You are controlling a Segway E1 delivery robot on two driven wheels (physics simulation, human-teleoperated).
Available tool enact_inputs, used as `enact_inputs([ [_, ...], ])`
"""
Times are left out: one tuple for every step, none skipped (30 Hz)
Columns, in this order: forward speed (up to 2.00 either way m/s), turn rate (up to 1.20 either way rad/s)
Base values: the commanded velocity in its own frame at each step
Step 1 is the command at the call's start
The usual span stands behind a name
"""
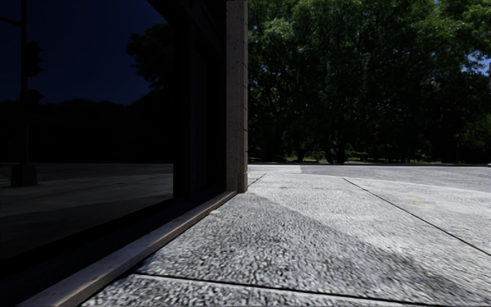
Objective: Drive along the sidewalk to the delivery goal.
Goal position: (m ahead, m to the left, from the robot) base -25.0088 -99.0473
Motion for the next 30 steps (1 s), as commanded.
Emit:
enact_inputs([
  [1.07,-0.04],
  [1.25,-0.01],
  [1.26,-0.04],
  [1.26,-0.2],
  [1.25,-0.26],
  [1.24,-0.3],
  [1.24,-0.36],
  [1.24,-0.36],
  [1.23,-0.42],
  [1.23,-0.47],
  [1.23,-0.5],
  [1.23,-0.51],
  [1.23,-0.52],
  [1.23,-0.52],
  [1.23,-0.53],
  [1.23,-0.58],
  [1.22,-0.6],
  [1.22,-0.61],
  [1.21,-0.62],
  [1.21,-0.62],
  [1.21,-0.62],
  [1.2,-0.63],
  [1.19,-0.64],
  [1.18,-0.64],
  [1.18,-0.64],
  [1.17,-0.64],
  [1.17,-0.64],
  [1.17,-0.64],
  [1.17,-0.64],
  [1.17,-0.64],
])
